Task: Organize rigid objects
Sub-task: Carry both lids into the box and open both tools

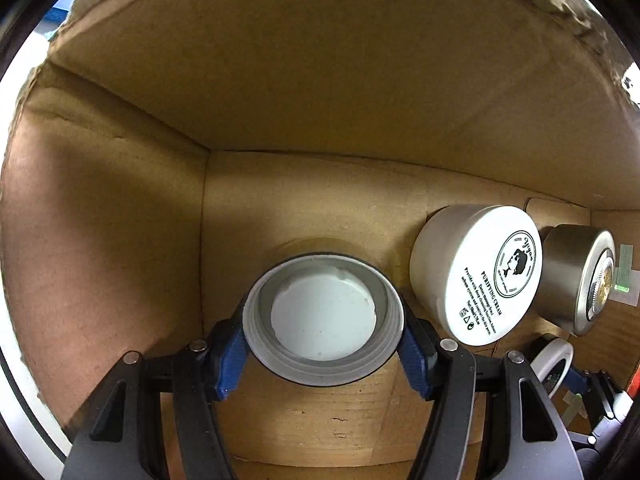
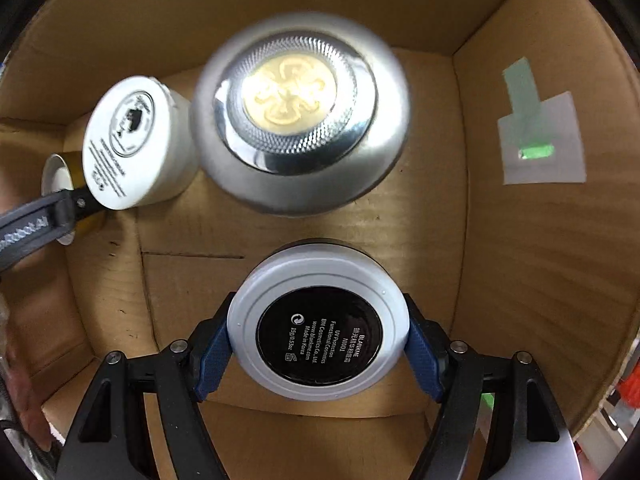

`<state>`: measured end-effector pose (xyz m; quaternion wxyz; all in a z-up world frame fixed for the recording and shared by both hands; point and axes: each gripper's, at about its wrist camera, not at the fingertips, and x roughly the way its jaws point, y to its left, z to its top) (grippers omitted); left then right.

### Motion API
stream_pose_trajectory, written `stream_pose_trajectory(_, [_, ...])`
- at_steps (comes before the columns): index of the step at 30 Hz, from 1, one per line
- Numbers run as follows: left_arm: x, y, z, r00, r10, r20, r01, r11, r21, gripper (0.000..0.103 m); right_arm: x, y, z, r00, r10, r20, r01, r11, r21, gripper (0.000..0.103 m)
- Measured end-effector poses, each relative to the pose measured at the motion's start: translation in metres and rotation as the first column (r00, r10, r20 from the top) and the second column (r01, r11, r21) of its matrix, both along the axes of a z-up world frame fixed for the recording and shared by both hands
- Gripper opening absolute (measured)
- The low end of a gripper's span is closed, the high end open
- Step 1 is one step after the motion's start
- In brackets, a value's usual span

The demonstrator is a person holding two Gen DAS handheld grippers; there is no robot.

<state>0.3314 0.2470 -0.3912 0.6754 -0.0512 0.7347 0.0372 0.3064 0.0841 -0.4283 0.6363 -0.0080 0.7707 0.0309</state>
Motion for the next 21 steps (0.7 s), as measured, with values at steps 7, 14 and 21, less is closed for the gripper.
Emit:
stream_pose_trajectory(7, [-0.004,0.007,-0.002,0.999,0.014,-0.034,-0.014,1.0,-0.022,0.062,0.006,-0.005,-0.005,0.999,-0.033,-0.018,0.033,0.999,0.0,0.079])
stream_pose_trajectory(14, [-0.009,0.013,0.004,0.997,0.04,-0.065,-0.042,0.998,-0.041,0.063,0.005,-0.008,-0.004,0.997,-0.049,-0.065,0.051,0.998,0.022,0.081])
stream_pose_trajectory(21, [-0.02,0.009,0.038,0.999,0.032,-0.027,-0.033,0.998,-0.056,0.079,0.003,-0.007,0.019,0.999,-0.044,-0.03,0.046,0.997,0.054,0.092])
